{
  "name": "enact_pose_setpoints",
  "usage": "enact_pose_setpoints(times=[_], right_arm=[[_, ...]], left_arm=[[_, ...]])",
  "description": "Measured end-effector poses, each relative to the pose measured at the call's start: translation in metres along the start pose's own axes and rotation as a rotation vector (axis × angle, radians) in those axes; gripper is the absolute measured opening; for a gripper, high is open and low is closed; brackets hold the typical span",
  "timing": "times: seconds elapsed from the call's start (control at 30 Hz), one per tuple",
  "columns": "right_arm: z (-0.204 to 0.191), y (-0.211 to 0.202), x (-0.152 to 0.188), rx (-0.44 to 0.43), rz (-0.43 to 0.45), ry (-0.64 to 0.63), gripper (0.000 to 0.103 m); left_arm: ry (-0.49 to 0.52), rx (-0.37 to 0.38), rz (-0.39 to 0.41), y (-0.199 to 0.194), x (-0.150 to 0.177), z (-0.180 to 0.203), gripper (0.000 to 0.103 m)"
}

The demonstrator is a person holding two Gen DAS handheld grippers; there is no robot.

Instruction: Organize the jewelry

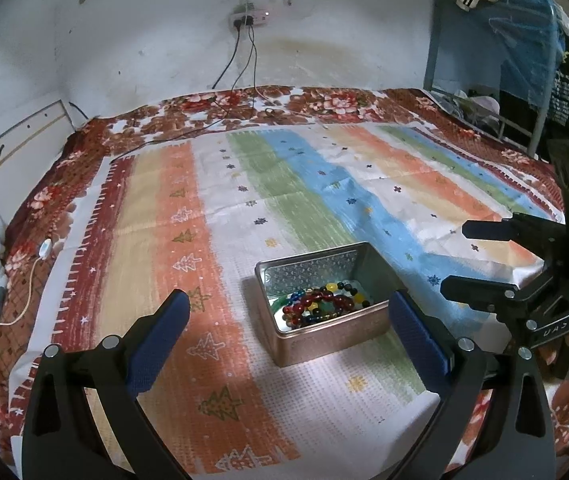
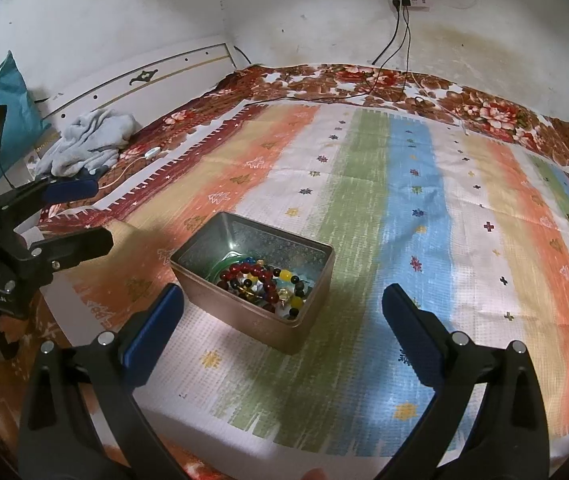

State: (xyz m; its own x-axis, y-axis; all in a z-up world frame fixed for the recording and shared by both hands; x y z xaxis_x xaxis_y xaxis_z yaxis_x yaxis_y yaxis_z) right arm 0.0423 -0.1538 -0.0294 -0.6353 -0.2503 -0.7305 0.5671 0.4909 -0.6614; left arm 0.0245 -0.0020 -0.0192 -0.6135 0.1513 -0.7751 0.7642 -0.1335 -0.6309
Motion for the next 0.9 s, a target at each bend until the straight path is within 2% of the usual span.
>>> enact_pose_setpoints(times=[0.63, 0.9], right_arm=[[0.0, 0.0005, -0.0002, 0.0, -0.002, 0.0, 0.098], [0.0009, 0.0004, 0.0003, 0.001, -0.003, 0.001, 0.098]], left_arm=[[-0.01, 0.005, 0.001, 0.0008, -0.0018, -0.0009, 0.097], [-0.008, 0.004, -0.028, 0.0041, -0.0019, -0.0002, 0.097]])
Point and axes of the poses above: each gripper's, at about its wrist camera, not at the fingertips, and y roughly the way its jaws point, z to its right, x to its underside, the point moved 3 cm from there along y, roughly the way its jaws point, and after that the axes turned 6 degrees about -x, right-handed, at the moved point
